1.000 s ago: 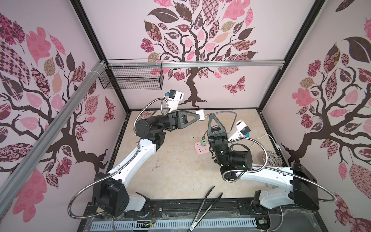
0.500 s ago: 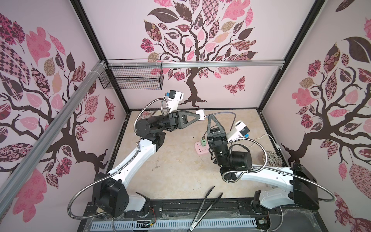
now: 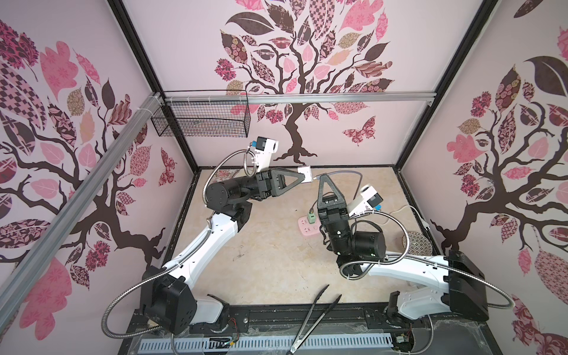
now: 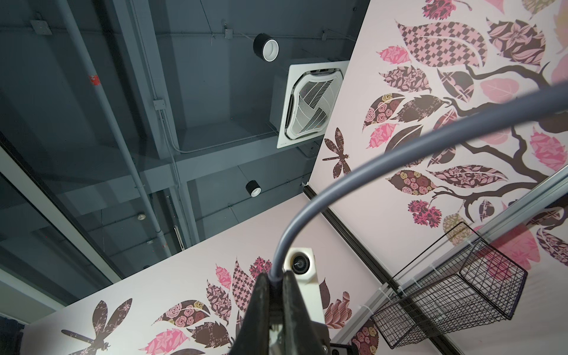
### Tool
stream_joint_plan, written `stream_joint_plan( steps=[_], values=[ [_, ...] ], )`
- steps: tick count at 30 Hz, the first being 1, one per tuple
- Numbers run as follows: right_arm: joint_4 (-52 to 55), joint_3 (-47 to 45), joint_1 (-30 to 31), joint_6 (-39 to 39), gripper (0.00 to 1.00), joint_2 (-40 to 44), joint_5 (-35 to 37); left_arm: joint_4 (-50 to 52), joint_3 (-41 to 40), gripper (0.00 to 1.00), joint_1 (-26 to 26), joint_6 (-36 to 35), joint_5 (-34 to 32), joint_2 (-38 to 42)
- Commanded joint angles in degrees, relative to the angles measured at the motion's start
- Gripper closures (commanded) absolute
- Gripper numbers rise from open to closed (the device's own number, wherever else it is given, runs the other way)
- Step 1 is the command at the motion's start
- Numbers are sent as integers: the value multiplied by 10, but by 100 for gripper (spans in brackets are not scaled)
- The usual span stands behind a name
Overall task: Charge mp3
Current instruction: Insert the charging cable into the MP3 player.
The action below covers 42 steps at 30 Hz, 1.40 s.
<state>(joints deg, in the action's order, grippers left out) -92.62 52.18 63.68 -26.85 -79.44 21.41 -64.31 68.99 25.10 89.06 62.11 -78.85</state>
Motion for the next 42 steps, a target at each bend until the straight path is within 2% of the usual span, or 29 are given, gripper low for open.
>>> stream_joint_plan(
  steps=[1,30,42],
  values=[
    [-66,14,3,1,100,-7,-6,-12,-12,100,-2,0,0,11],
    [-66,18,3,-13,100,-21,-11,-13,-13,100,-1,-6,-6,10],
    [-65,26,3,-19,100,-32,4,-12,-9,100,19,-13,-5,13]
  ],
)
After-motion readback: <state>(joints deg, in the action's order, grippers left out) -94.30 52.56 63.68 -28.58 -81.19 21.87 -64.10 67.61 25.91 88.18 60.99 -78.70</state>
